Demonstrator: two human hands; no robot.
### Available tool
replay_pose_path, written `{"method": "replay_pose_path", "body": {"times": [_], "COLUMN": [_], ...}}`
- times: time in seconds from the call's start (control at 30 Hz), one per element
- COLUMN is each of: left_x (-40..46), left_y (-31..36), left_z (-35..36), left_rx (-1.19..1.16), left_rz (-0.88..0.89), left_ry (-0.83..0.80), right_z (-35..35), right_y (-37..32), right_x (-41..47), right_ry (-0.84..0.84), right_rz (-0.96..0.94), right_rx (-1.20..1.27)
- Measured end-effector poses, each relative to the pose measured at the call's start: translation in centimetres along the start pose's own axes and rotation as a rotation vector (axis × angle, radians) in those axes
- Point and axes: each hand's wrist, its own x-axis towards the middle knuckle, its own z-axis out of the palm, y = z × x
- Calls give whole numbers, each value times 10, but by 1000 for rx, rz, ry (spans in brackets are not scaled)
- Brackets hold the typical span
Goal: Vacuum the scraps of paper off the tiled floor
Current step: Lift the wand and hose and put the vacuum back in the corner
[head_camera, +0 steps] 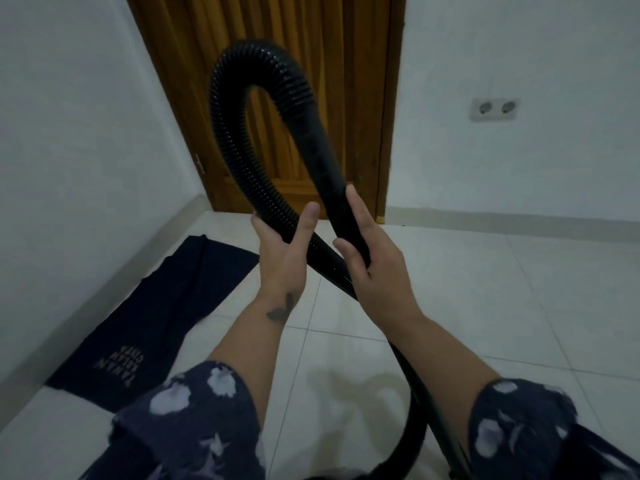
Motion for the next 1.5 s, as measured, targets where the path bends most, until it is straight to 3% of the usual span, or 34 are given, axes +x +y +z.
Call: {"method": "replay_pose_path", "body": {"times": [0.33, 0.57, 0.73, 0.83, 1.07, 1.3, 1.5], "left_x": [-19, -50, -55, -58, -61, -66, -79], "left_y": [-52, -75, -78, -77, -96, -125, -149], "left_z": [-62, -86, -87, -84, -96, -104, -95], "left_rx": [-80, -114, -109, -89, -114, -100, 71], "left_rz": [44, -20, -13, -5, -57, -57, 43], "left_ry": [159, 336, 465, 505, 498, 480, 504], "right_z": [83, 111, 114, 103, 92, 107, 112], "right_y": [12, 13, 9, 23, 71, 88, 91], "right_x": [-32, -74, -93, -102, -123, -137, -146], "right_ry": [-83, -98, -122, -263, -487, -483, -479], "right_rz": [-103, -162, -194, -235, -364, -352, -363], "right_rx": [133, 146, 36, -39, -241, -230, -249]}}
